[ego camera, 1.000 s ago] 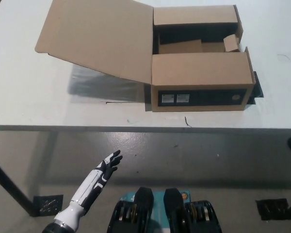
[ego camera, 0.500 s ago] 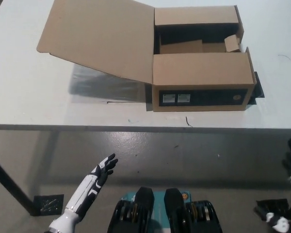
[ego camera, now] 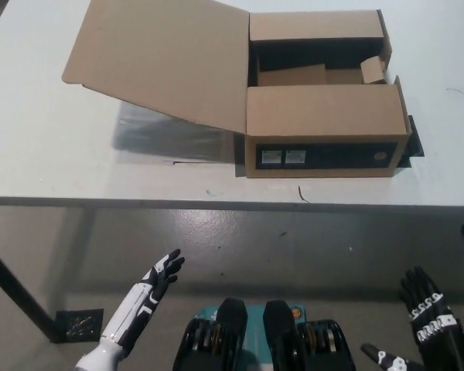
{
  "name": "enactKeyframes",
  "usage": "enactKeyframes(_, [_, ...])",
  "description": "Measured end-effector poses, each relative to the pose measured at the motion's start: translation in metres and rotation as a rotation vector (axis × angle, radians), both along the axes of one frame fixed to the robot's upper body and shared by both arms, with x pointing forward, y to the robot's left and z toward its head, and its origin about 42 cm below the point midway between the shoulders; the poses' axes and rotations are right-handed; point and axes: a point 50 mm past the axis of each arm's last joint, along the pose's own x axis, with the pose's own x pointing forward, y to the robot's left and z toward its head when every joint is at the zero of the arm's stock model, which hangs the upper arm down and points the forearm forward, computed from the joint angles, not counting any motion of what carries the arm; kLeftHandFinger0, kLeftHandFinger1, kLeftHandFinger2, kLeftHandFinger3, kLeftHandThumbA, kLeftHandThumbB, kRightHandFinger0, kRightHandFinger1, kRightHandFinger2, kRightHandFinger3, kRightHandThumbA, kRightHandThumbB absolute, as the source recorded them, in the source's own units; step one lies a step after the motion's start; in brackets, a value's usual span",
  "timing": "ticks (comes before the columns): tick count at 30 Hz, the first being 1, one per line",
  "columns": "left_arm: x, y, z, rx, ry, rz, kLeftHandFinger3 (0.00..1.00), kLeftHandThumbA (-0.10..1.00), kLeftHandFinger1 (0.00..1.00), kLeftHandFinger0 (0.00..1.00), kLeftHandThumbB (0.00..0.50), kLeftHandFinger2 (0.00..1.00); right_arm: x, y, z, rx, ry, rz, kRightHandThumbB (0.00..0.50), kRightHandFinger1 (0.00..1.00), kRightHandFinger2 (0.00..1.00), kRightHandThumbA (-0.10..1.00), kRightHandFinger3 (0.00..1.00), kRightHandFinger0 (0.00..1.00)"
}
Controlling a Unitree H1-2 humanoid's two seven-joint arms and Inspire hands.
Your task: A small storage box is placed at the center of the table and the robot uses its right hand to slide under its lid and push it upwards to open it
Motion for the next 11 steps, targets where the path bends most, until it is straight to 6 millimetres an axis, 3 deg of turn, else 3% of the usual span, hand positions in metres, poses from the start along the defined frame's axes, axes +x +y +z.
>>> enactKeyframes(4, [-0.0001, 0.0006, -0.0007, -0.001, 0.001, 0.007, 1.00, 1.00, 1.00, 1.00, 0.500, 1.00, 0.0032, 0.0008, -0.0049, -0.018, 0.002, 0.010, 0.235, 1.00, 1.00, 1.00, 1.00, 1.00])
enactKeyframes(11, [-0.0016, 0.0010, -0.0019, -0.001, 0.005, 0.009, 1.00, 1.00, 1.00, 1.00, 0.500, 1.00, 0.0028, -0.0002, -0.0088, -0.026, 0.010, 0.011, 0.267, 1.00, 1.00, 1.00, 1.00, 1.00])
